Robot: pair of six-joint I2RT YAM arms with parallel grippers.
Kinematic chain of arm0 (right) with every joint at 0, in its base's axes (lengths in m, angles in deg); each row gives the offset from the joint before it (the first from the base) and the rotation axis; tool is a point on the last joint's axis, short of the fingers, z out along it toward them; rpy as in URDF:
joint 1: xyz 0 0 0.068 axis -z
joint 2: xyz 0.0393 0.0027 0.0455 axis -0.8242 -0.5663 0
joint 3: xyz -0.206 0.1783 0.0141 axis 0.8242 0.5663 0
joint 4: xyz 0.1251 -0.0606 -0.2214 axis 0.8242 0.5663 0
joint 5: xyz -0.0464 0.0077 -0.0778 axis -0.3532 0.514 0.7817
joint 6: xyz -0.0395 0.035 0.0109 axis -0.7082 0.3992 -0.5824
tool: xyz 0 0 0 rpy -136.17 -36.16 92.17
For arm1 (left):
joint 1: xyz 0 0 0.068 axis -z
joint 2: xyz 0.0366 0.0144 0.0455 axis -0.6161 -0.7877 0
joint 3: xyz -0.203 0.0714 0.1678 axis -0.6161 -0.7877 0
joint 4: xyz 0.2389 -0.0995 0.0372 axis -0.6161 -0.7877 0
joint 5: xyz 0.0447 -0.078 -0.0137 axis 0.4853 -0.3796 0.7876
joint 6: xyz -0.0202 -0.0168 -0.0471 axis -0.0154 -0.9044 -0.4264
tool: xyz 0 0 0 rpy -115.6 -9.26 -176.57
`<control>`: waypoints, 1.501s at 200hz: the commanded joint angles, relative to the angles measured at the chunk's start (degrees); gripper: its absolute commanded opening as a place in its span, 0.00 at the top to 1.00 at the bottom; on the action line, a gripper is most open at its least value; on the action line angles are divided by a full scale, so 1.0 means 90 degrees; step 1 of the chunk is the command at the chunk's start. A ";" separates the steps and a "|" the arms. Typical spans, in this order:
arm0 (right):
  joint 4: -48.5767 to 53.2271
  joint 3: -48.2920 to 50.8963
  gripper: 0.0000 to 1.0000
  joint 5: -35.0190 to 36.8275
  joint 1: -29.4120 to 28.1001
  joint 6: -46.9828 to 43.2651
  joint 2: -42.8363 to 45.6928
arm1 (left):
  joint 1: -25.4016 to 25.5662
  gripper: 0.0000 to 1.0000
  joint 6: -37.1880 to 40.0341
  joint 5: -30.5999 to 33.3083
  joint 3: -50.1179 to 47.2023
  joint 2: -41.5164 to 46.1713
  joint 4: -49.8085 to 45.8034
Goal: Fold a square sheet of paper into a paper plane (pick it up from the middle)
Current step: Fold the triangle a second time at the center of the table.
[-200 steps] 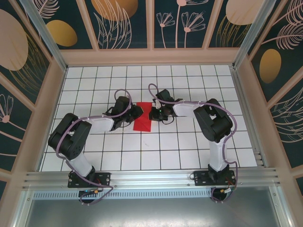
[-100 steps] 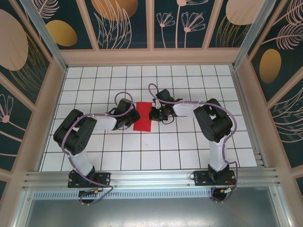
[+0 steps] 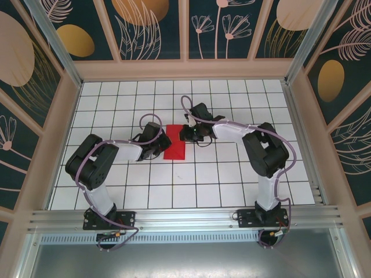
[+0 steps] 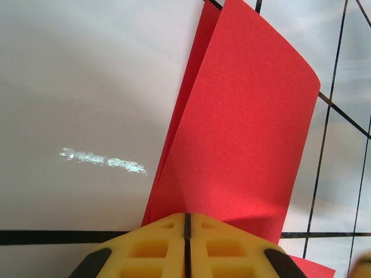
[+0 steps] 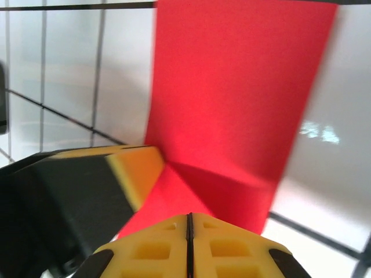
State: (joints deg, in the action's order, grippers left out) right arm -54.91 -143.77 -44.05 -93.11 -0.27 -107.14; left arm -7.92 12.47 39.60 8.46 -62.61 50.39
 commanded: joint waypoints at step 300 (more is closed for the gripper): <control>0.1142 -0.0418 0.92 0.0310 -0.0836 -0.0704 -0.0408 | -0.0013 0.89 -0.0160 0.0169 -0.0284 -0.0315 -0.0544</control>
State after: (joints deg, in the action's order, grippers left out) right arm -47.02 -147.37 -41.84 -99.84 -5.38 -111.67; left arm -7.92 11.57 39.62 7.81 -62.61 51.65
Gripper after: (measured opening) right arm 0.084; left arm 0.114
